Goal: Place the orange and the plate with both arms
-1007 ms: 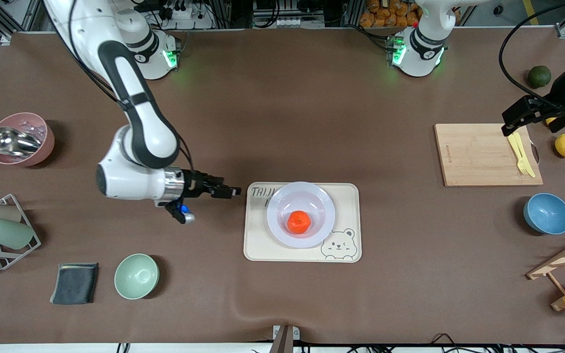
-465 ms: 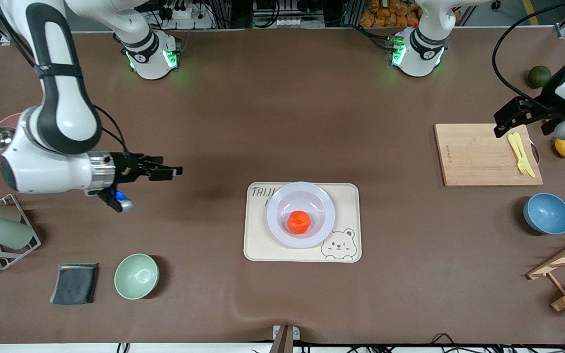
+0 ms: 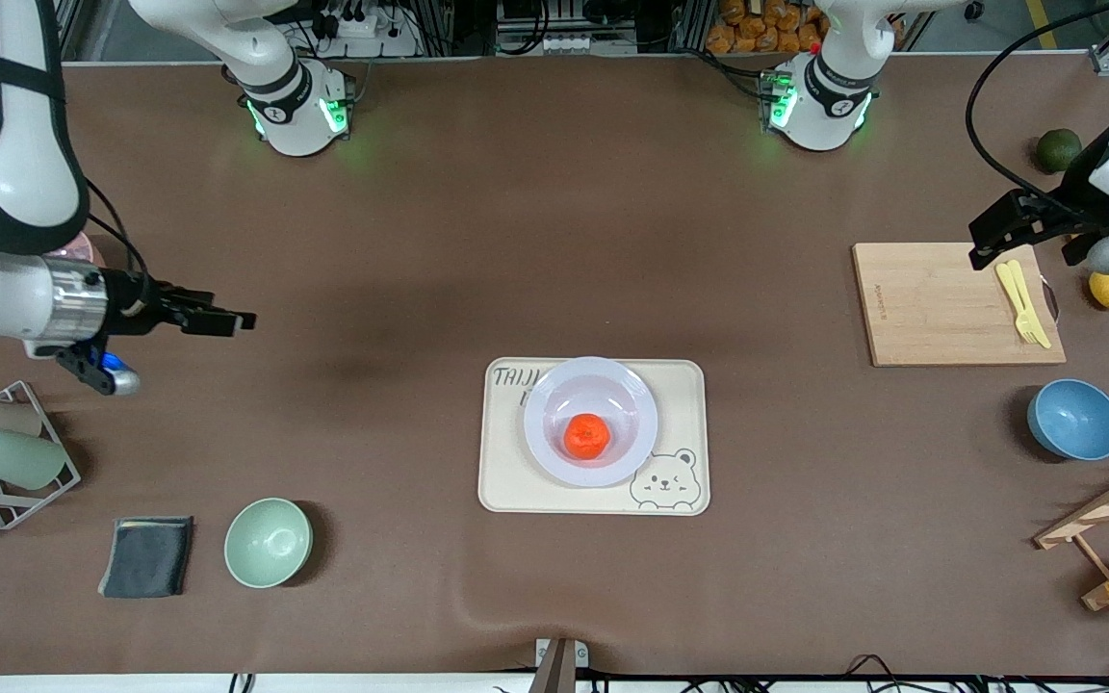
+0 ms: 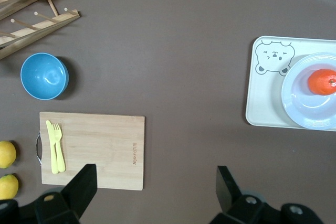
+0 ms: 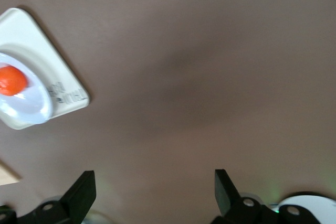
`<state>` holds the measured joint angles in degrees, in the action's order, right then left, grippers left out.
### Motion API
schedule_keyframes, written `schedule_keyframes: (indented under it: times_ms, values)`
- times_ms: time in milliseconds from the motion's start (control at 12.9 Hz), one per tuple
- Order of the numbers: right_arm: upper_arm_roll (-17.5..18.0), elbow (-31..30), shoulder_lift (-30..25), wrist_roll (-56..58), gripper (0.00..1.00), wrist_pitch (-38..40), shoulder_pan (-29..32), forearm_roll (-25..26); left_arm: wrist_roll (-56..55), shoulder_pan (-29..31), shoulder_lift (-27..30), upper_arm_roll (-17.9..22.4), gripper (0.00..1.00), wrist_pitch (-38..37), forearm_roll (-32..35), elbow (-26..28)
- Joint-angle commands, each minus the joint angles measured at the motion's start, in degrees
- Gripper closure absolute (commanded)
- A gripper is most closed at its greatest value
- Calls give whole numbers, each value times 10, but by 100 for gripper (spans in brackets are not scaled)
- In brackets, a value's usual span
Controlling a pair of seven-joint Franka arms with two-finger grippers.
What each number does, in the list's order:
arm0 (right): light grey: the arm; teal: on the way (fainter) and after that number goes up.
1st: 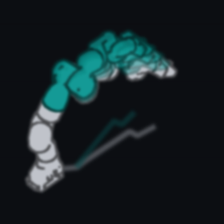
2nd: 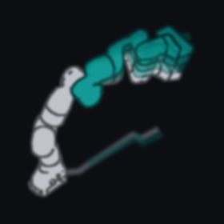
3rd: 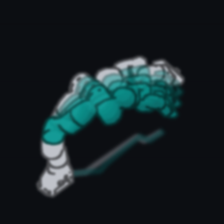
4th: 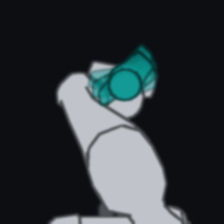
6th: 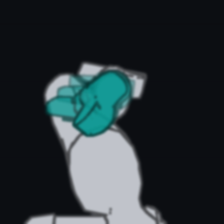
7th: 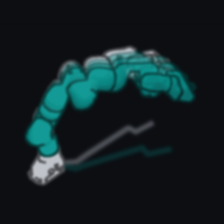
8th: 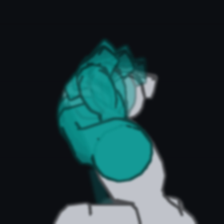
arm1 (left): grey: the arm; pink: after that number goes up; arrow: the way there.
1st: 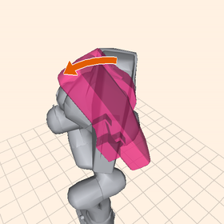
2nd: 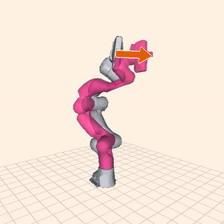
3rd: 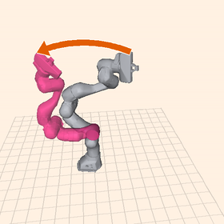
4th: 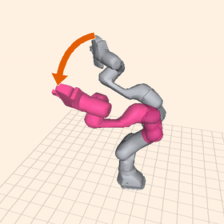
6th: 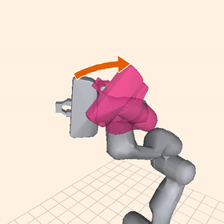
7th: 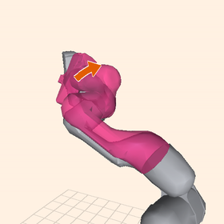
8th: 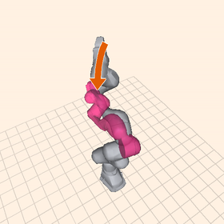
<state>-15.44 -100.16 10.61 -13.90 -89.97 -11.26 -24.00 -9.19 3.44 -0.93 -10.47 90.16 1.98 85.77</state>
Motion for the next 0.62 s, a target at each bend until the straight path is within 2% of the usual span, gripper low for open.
schedule_keyframes:
  times_ms: [0,155,310,542]
  values:
    - [87,-9,-41,32,0,28,87,59,6,2,3,-2,0,2,7,0]
    - [113,-10,-73,36,0,51,113,90,7,5,2,-1,0,1,6,5]
    - [154,-11,-110,36,0,52,152,122,3,4,1,-1,0,3,7,2]
    - [165,-3,-141,37,0,52,157,147,12,10,6,4,0,2,6,-1]
